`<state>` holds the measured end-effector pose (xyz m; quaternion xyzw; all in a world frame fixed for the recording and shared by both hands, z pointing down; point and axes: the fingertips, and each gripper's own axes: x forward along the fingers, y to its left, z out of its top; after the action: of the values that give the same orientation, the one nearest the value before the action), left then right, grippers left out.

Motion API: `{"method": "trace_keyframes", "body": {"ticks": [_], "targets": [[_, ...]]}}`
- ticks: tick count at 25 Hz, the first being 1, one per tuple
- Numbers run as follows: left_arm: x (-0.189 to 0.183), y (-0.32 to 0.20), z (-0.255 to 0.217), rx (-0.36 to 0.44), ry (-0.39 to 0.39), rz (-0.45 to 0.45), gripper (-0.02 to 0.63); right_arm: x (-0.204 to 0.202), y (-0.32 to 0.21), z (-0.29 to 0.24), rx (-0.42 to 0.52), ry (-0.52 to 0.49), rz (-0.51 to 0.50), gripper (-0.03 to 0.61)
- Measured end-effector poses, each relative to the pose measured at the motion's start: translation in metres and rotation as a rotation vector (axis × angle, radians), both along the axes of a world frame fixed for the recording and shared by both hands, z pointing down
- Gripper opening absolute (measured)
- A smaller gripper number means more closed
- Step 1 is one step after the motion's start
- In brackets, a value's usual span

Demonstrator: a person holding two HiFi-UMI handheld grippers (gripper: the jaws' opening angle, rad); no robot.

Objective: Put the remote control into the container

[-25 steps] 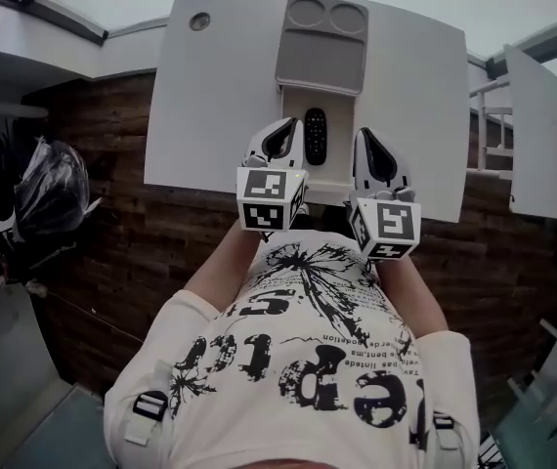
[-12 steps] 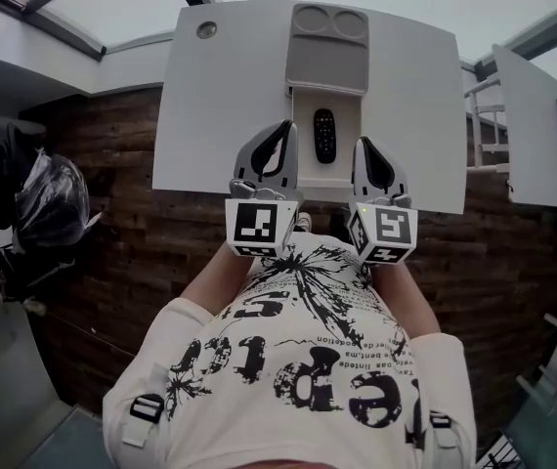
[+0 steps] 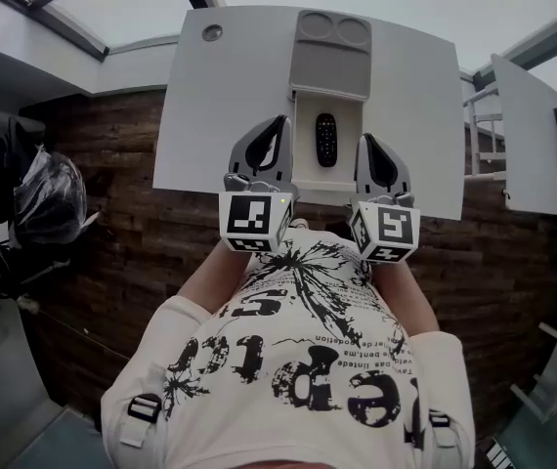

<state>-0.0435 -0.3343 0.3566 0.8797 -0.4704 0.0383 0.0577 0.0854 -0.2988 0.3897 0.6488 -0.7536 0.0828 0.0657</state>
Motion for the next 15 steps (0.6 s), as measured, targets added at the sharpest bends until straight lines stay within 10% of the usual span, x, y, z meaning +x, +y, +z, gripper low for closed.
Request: {"method": "trace_keyframes", "body": {"ticks": [15], "targets": [[0.0034,-0.0009,-0.0059,-0.02,0.055,0.039,0.009,0.0065,-0.0063,-0.0061,0.018,0.001,-0.002,0.002]]}}
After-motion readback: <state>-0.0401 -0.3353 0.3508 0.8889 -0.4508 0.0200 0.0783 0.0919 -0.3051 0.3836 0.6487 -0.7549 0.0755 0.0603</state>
